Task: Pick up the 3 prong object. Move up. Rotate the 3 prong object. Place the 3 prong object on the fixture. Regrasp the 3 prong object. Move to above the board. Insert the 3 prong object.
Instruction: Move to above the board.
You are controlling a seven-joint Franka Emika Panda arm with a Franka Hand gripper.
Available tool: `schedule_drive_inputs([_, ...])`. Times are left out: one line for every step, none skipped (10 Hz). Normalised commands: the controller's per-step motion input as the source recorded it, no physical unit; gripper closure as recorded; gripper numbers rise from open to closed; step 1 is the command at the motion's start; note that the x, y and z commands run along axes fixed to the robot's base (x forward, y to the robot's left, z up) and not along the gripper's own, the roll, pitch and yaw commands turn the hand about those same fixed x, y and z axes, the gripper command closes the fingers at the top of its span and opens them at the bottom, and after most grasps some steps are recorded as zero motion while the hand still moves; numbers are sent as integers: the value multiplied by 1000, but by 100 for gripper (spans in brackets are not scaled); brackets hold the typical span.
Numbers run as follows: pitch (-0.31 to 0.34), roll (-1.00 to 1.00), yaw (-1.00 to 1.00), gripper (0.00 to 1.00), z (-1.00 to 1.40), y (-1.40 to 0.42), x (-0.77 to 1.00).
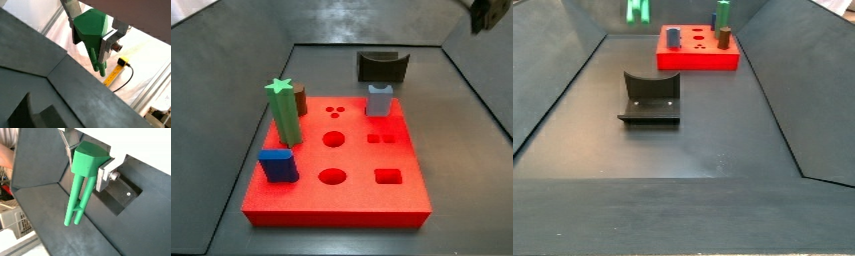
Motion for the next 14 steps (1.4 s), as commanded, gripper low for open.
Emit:
schedule_drive_inputs([60, -47, 56, 100, 1000, -45, 50])
schedule_drive_inputs([76, -50, 58, 100, 1000, -44, 48])
schedule_drive_inputs([84, -50, 59, 100, 1000, -44, 46])
schedule_drive_inputs([91, -51, 67, 100, 1000, -42, 42])
schedule_drive_inputs([91, -54, 74, 100, 1000, -43, 42])
schedule_drive_inputs([93, -56, 82, 100, 1000, -39, 36])
schedule_drive_inputs([91, -60, 90, 100, 868, -33, 27])
schedule_drive_inputs([86, -63, 97, 100, 643, -23, 18])
schedule_drive_inputs([75, -64, 102, 100, 476, -17, 13])
schedule_drive_inputs([68, -64, 103, 100, 248, -18, 8])
schedule_drive_inputs([-62, -1000, -98, 100, -102, -1000, -810])
schedule_drive_inputs([-76, -1000, -95, 100, -124, -1000, -823])
schedule_drive_inputs([-94, -1000, -98, 100, -127, -1000, -888])
schedule_drive_inputs([-104, -1000, -97, 100, -155, -1000, -943])
